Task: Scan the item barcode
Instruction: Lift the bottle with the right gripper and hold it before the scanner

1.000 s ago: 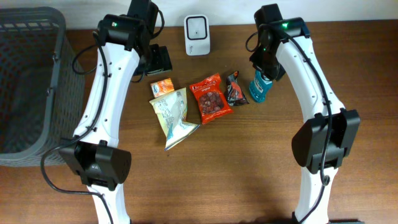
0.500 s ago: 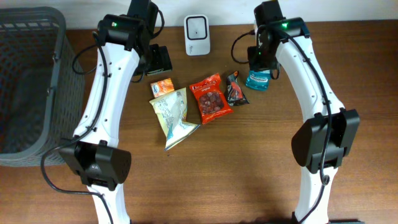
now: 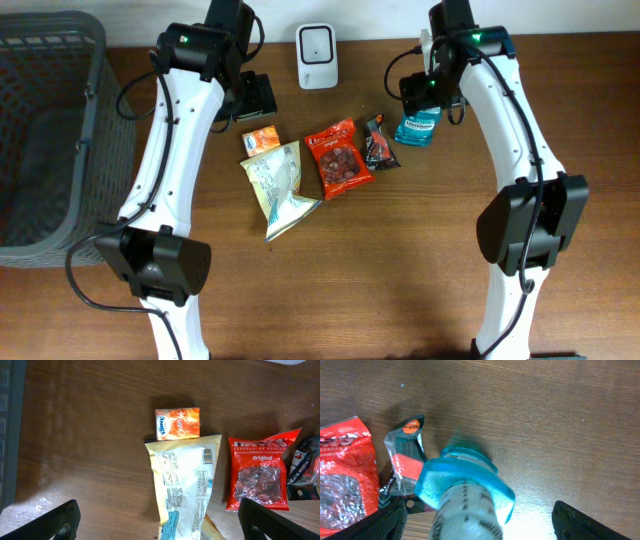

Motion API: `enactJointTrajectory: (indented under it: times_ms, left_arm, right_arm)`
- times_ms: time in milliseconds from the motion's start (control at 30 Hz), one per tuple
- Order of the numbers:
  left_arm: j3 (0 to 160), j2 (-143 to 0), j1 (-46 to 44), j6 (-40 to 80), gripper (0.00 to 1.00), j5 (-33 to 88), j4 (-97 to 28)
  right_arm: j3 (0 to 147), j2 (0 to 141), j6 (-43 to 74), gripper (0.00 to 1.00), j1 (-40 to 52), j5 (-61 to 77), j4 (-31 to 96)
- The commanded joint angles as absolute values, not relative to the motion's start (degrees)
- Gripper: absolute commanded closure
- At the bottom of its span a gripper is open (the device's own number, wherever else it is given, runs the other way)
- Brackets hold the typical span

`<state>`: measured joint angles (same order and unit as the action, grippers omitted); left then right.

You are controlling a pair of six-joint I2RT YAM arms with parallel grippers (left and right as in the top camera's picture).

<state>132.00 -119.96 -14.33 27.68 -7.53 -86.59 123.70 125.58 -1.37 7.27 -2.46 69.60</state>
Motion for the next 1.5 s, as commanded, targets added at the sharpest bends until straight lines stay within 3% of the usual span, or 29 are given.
enactJointTrajectory:
  times_ms: [0, 100, 333, 567, 733, 800, 933, 1100, 1233, 1467]
  left_arm:
    - [132.90, -118.83, -14.20, 27.75, 0.01, -7.77, -86.65]
    - [132.90, -118.83, -14.20, 27.75, 0.01, -7.77, -86.67]
    - [132.90, -118.83, -14.20, 27.75, 0.01, -7.77, -86.67]
    - [132.90, -118.83, -14.20, 27.75, 0.01, -7.77, -86.67]
    - [132.90, -118.83, -14.20, 27.75, 0.01, -7.77, -86.67]
    - [132.90, -118.83, -14.20, 27.75, 0.01, -7.77, -86.67]
    - [132.90, -118.83, -14.20, 27.75, 0.01, -7.77, -86.67]
    - [132.90, -118.83, -14.20, 27.75, 0.01, -7.77, -86.67]
    - [132.90, -118.83, -14.20, 27.75, 0.01, -7.77, -86.65]
    - [132.88, -118.83, -14.20, 27.75, 0.01, -7.77, -86.67]
  right_arm:
    - [127.70, 125.47, 5.56, 0.06, 7.38, -3.40, 70.74]
    - [132.03, 123.96, 10.96, 0.00, 7.38, -3.42, 75.29]
    - [142.15, 122.78, 12.67, 0.01, 7.42, -3.29, 90.52]
    - [140.59, 117.25, 17.04, 0.01, 8.25, -3.01, 97.34]
    - [127.92, 106.78, 17.04, 0.01, 11.20, -3.70, 96.99]
    - [117.64, 102.19, 17.04, 0.01, 12.05, -3.68, 92.44]
    - [92.71, 95.15, 17.50, 0.01, 11.99, -3.42, 69.65]
    - [79.53, 97.30, 17.50, 0.01, 11.99, -3.97, 40.34]
    - [78.98, 97.67, 21.74, 0.01, 11.99, -16.62, 34.46]
    - [78.91, 103.90, 19.31, 0.02, 12.10, -15.20, 29.98]
